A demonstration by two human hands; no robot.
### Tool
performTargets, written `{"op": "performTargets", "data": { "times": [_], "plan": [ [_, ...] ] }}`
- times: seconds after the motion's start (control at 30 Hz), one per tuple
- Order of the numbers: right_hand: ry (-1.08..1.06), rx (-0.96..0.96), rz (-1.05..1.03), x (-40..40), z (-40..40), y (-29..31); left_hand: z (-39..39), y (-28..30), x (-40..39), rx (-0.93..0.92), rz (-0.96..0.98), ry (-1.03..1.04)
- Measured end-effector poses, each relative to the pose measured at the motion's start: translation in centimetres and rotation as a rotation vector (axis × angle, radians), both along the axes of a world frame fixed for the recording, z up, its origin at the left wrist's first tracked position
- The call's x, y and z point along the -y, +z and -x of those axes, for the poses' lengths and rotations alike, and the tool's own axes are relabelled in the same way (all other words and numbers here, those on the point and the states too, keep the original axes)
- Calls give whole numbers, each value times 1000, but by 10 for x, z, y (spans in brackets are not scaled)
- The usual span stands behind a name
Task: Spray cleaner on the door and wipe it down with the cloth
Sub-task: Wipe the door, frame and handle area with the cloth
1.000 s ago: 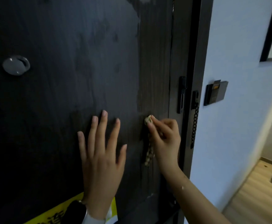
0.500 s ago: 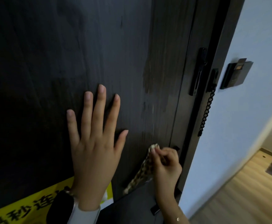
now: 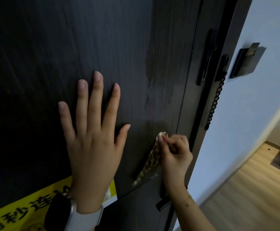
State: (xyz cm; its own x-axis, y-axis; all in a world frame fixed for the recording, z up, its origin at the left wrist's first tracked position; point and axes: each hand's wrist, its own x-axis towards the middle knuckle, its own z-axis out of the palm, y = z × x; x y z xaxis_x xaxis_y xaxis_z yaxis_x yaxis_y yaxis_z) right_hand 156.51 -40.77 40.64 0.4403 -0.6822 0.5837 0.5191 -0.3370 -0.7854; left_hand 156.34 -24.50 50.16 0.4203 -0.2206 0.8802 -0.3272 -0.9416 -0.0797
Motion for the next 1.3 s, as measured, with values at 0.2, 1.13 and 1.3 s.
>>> {"op": "performTargets", "data": {
  "times": [0.2,1.13,1.3],
  "plan": [
    [-17,191,156,0,-14,96,2,1,0,6,9,-1],
    [22,-1,6,-3,-2,15,2,1,1,0,7,2],
    [-27,185,38,13,-18,70,2,1,1,0,3,7]
  ]
}}
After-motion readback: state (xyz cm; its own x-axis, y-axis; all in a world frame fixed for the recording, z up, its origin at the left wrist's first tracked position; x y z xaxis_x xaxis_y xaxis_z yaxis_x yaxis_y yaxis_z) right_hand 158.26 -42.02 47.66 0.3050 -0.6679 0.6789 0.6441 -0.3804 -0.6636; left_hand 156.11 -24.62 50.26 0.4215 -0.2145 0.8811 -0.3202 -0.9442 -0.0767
